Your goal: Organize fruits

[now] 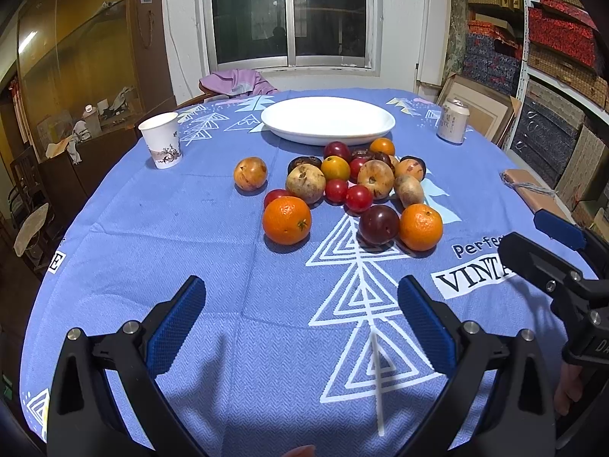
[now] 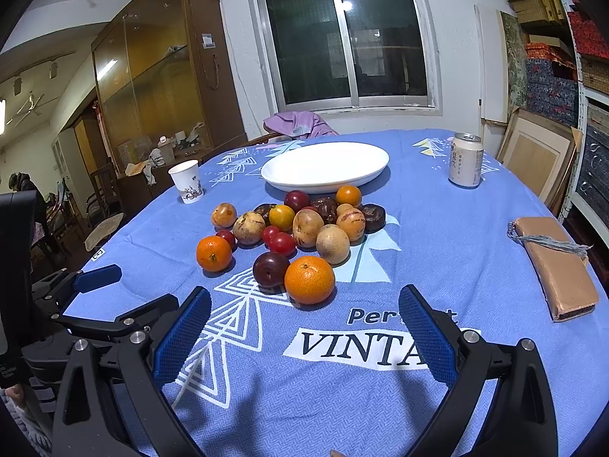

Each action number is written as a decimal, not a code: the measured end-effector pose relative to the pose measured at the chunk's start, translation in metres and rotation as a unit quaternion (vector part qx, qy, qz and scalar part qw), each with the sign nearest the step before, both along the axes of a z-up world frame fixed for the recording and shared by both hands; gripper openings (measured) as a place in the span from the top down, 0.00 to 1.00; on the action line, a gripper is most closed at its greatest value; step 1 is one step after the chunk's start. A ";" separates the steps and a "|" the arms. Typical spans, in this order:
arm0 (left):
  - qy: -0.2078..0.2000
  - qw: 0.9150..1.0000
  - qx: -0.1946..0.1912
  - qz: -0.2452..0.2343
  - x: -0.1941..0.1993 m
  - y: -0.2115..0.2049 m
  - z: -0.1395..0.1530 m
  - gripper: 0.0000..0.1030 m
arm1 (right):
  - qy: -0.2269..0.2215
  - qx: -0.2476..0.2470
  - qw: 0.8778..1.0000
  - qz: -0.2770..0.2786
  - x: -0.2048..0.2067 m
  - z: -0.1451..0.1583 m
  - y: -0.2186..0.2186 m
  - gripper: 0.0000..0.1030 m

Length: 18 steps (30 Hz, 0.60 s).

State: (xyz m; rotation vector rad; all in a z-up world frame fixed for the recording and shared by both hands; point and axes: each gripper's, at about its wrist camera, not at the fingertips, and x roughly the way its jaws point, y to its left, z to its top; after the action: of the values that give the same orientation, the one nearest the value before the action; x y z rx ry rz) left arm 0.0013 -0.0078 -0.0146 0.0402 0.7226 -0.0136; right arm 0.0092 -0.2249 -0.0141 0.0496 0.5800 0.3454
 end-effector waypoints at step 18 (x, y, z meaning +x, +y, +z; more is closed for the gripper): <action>0.010 1.000 0.002 -0.003 0.003 -0.003 -0.004 0.04 | 0.002 0.001 1.000 0.002 0.001 -0.001 0.001 0.03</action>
State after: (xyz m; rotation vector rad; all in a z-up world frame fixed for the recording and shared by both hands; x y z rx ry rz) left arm 0.0042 -0.0111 -0.0183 0.0460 0.7425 -0.0190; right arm 0.0098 -0.2240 -0.0155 0.0523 0.5843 0.3492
